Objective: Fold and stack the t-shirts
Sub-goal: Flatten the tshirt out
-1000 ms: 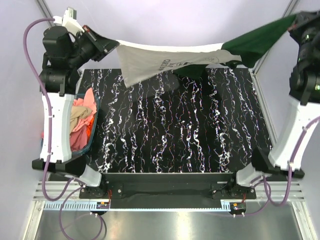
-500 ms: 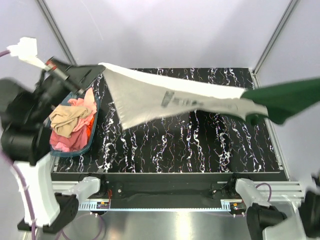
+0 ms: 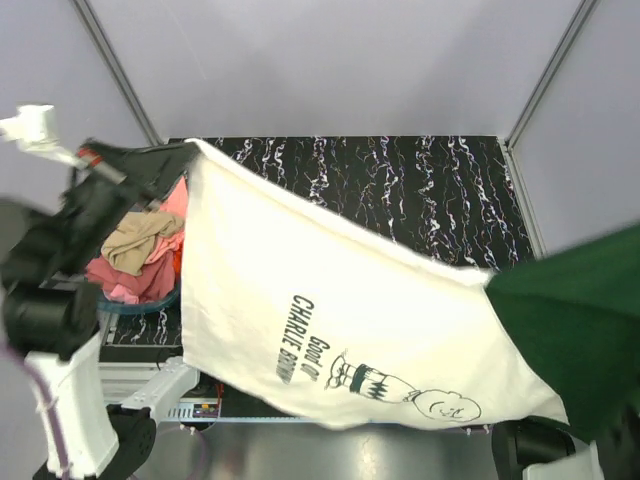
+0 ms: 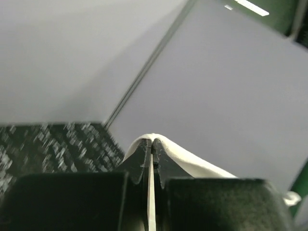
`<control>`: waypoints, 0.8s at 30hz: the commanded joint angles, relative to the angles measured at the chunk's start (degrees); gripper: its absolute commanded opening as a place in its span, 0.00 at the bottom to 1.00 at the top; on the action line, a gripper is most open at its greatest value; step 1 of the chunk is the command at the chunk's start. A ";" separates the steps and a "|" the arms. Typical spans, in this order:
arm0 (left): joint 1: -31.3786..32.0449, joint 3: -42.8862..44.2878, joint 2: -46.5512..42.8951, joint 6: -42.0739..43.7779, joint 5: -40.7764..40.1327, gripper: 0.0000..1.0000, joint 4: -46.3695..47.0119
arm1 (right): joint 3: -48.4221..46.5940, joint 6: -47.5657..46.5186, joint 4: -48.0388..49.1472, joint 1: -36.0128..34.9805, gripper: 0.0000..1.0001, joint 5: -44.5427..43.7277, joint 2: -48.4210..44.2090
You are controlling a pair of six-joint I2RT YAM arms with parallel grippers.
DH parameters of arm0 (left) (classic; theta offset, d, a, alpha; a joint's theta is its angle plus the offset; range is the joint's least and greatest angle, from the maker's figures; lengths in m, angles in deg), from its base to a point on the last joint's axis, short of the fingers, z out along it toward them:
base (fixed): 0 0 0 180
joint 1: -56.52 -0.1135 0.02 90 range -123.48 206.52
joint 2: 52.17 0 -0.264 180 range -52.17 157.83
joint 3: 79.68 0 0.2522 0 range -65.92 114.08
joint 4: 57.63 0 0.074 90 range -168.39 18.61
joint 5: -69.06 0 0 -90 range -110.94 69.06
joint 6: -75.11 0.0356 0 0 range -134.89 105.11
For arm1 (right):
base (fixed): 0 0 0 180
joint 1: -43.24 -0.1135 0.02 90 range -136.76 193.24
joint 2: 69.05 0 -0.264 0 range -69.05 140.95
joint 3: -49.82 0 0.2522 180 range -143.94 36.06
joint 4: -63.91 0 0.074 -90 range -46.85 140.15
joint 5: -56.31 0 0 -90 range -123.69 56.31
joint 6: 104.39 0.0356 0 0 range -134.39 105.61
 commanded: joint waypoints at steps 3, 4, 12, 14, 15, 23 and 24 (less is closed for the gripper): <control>-0.33 -20.92 9.58 4.82 -7.34 0.00 3.14 | 27.36 -0.83 13.20 -0.42 0.00 14.03 9.78; -0.33 -22.51 10.89 5.18 -7.87 0.00 5.85 | 32.33 -0.30 16.54 -0.51 0.00 16.48 9.08; -2.79 -27.28 34.08 8.87 -11.66 0.00 17.20 | 68.45 3.21 47.74 -0.42 0.00 18.35 17.40; -4.02 -24.48 42.14 9.40 -11.39 0.00 19.93 | 72.18 4.00 57.15 -0.51 0.00 18.44 23.29; -4.37 -22.54 45.24 10.01 -10.17 0.00 20.28 | 73.67 4.27 59.35 -0.42 0.00 18.61 25.83; -6.74 6.51 75.81 11.51 -2.17 0.00 21.25 | 58.68 6.20 63.69 -0.42 0.00 27.83 56.95; -6.84 9.70 78.38 11.42 -0.77 0.00 21.25 | 53.96 6.12 62.99 -0.42 0.00 30.19 59.32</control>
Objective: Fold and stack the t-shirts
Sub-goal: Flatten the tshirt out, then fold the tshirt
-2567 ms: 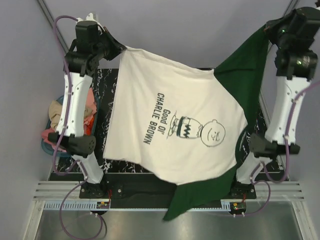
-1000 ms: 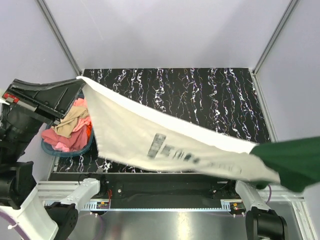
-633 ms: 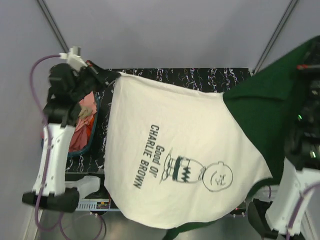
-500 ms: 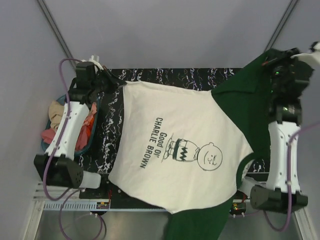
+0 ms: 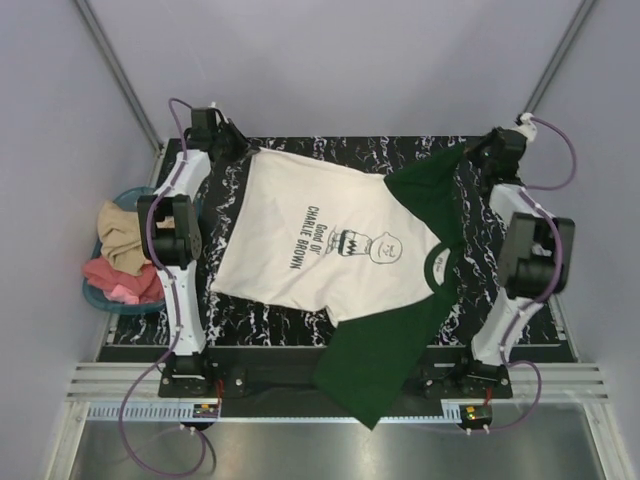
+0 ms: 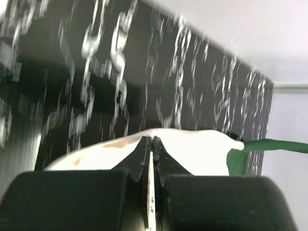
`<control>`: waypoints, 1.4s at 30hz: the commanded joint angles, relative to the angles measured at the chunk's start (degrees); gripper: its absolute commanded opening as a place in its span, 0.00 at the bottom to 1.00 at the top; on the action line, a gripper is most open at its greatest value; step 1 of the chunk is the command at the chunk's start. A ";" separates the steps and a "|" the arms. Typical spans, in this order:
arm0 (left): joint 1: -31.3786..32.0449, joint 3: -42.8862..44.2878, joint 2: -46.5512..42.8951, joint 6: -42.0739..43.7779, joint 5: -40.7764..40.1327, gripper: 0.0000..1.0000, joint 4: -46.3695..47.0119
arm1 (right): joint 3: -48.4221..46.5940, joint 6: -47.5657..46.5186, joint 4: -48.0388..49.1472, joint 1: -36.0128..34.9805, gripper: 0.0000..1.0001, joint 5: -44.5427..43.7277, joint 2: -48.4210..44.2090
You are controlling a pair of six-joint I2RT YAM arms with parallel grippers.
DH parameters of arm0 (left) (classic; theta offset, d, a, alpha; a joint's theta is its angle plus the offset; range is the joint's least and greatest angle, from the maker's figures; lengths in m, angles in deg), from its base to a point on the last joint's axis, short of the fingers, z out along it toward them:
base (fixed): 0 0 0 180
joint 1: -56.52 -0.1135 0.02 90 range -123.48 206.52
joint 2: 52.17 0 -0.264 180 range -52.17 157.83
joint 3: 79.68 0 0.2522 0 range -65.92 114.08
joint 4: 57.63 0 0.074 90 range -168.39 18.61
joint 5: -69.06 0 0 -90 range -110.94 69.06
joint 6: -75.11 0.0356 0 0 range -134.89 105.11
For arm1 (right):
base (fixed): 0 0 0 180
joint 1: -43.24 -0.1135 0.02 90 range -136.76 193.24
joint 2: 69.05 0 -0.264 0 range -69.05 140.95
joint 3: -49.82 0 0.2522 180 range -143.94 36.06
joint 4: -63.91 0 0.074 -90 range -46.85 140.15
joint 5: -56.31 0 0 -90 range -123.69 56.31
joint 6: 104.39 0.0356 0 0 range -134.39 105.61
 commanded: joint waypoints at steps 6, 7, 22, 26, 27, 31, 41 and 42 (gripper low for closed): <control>-1.79 23.35 18.32 -3.79 6.97 0.00 14.07 | -27.11 2.12 -2.67 -0.09 0.00 10.15 17.66; -1.97 23.26 18.76 -4.32 6.62 0.00 15.50 | -28.79 2.39 -5.38 -0.09 0.00 10.15 19.15; -3.63 23.98 22.37 -8.46 9.16 0.00 20.09 | -16.09 18.36 -20.09 -0.09 0.00 9.62 3.71; -4.60 21.51 20.26 -4.96 11.01 0.00 14.04 | -5.02 20.93 -20.09 -0.09 0.00 10.50 -4.12; -4.78 21.33 20.00 -4.07 11.28 0.00 10.80 | -3.69 20.85 -20.09 -0.09 0.00 10.50 -6.83; -6.27 20.10 17.89 -1.25 14.17 0.00 6.12 | 0.10 19.62 -24.37 -0.09 0.00 10.94 -12.03; -7.68 17.73 12.62 8.14 10.85 0.00 -6.19 | 15.37 21.90 -25.80 -0.09 0.00 13.49 -26.27; -7.77 17.47 12.44 8.59 10.67 0.00 -7.59 | 16.53 21.81 -25.80 -0.09 0.00 13.58 -28.63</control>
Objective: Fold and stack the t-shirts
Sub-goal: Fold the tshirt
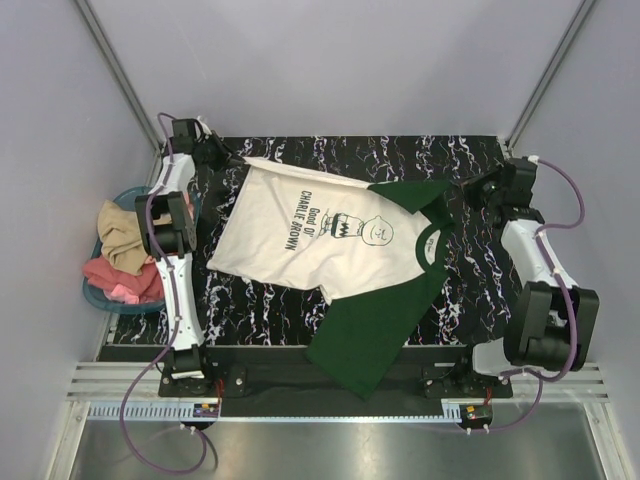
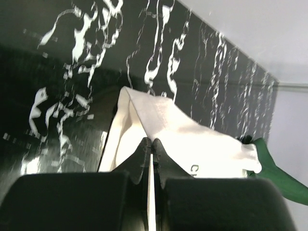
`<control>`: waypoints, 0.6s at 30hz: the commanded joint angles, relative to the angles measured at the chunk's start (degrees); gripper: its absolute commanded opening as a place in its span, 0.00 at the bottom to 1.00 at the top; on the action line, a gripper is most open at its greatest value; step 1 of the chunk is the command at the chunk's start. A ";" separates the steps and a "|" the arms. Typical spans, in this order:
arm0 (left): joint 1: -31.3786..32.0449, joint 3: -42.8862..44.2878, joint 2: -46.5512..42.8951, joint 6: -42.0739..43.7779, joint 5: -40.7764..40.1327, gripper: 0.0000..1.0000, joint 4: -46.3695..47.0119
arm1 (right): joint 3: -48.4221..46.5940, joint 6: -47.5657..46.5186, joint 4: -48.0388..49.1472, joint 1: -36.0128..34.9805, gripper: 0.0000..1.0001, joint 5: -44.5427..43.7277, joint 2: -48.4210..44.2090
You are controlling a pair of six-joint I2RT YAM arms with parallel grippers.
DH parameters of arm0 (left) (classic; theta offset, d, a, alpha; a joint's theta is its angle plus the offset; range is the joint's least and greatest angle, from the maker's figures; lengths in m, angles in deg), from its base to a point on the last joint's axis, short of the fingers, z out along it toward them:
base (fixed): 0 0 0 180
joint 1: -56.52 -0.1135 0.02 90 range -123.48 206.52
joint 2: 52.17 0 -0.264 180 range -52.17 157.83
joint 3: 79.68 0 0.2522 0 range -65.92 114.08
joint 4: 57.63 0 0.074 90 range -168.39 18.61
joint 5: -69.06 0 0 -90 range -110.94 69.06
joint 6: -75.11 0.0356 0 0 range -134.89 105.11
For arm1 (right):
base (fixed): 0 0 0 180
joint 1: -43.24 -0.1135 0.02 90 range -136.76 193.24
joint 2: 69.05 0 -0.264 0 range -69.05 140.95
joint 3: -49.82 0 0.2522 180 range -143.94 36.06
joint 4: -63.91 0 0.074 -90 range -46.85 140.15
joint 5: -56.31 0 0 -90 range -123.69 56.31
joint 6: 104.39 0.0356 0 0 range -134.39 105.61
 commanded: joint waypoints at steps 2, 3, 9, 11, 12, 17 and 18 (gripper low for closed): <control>-0.27 -0.06 -6.71 5.91 -0.99 0.00 -5.52 | 6.44 1.00 -0.64 -0.09 0.00 1.30 -7.43; -0.27 -0.24 -6.71 5.91 -0.03 0.00 -6.49 | 7.51 1.00 -0.65 -0.09 0.00 0.60 -9.35; 0.34 -4.80 -9.87 7.66 1.13 0.00 -10.09 | 11.73 -0.93 -2.14 -0.09 0.00 0.94 -11.31; 0.34 -5.69 -11.28 9.33 0.60 0.00 -12.20 | 12.17 -1.28 -2.14 -0.09 0.00 1.47 -11.48; 0.34 -5.69 -11.72 10.12 -1.14 0.00 -15.43 | 12.44 -1.28 -2.23 -0.09 0.00 1.56 -12.00; 0.17 -6.92 -14.44 14.25 -7.83 0.00 -20.38 | 12.44 -2.60 -4.86 -0.09 0.00 0.42 -14.55; 0.08 -6.83 -14.36 14.43 -8.62 0.00 -21.26 | 12.44 -2.77 -5.39 -0.09 0.00 -0.19 -15.43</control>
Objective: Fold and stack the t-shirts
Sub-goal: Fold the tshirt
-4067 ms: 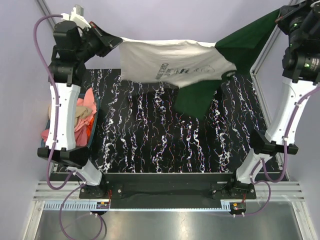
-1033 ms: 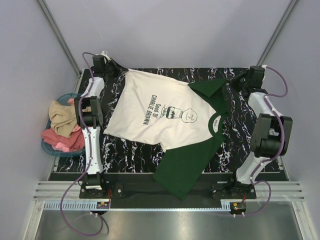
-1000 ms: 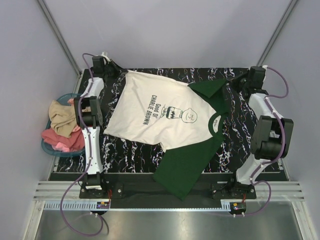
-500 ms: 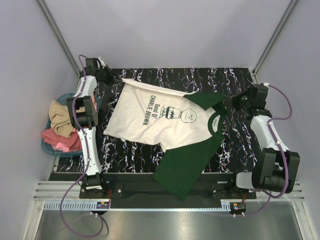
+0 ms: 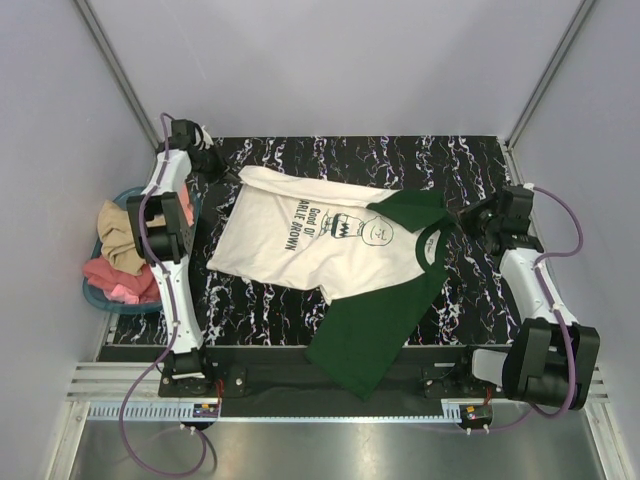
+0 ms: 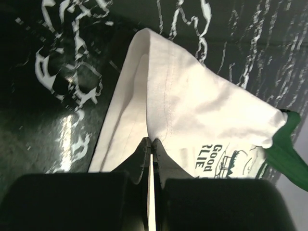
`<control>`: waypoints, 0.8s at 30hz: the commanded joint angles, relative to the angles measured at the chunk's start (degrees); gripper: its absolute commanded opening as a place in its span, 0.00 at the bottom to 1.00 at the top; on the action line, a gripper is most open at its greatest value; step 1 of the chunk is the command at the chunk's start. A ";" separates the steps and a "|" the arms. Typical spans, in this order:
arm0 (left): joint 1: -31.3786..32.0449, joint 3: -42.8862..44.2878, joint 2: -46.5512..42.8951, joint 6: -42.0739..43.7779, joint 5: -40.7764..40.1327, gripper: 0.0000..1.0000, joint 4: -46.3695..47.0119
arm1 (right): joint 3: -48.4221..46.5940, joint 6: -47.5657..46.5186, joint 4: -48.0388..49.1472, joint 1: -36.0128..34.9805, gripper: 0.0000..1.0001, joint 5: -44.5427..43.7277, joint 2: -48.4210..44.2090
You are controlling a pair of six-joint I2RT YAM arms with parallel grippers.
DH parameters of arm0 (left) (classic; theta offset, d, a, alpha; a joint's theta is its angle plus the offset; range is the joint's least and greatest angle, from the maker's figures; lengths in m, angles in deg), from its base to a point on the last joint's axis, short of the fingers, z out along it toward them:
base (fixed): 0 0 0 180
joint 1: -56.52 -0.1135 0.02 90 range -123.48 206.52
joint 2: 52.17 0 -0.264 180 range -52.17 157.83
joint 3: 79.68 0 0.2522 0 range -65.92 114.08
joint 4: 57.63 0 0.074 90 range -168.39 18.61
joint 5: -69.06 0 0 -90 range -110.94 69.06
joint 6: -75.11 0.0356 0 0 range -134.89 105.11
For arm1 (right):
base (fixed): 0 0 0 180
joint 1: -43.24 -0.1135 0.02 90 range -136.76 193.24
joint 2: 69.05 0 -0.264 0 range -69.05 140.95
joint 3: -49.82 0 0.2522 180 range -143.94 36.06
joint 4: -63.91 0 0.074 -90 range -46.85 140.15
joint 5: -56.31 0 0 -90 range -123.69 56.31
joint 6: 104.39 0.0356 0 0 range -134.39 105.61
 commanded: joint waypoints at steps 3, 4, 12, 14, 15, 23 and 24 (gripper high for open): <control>-0.58 0.45 -4.28 3.31 -4.39 0.00 -5.02 | -1.12 -2.98 -2.77 -0.09 0.00 -1.49 -4.64; -0.58 0.71 -3.75 3.40 -4.39 0.00 -5.38 | -1.29 -3.68 -3.74 -0.09 0.00 -1.93 -4.73; -0.58 -1.05 -3.57 4.46 -4.31 0.00 -6.35 | 1.17 -4.74 -4.36 -0.09 0.00 -3.42 -5.87; -0.58 -0.87 -4.62 3.15 -3.08 0.00 -6.26 | -1.18 -4.83 -4.71 -0.09 0.00 -4.39 -6.14; -0.58 -0.35 -6.19 2.35 -0.90 0.00 -6.18 | -3.12 -4.56 -5.06 -0.09 0.00 -5.53 -6.05; 1.09 17.04 -15.87 -16.35 8.17 0.00 -3.81 | -49.53 -5.70 -7.43 0.08 0.00 -8.00 9.83; 1.01 18.02 -17.97 -18.55 7.92 0.00 -2.06 | -54.33 -5.97 -8.57 0.17 0.00 -7.82 14.82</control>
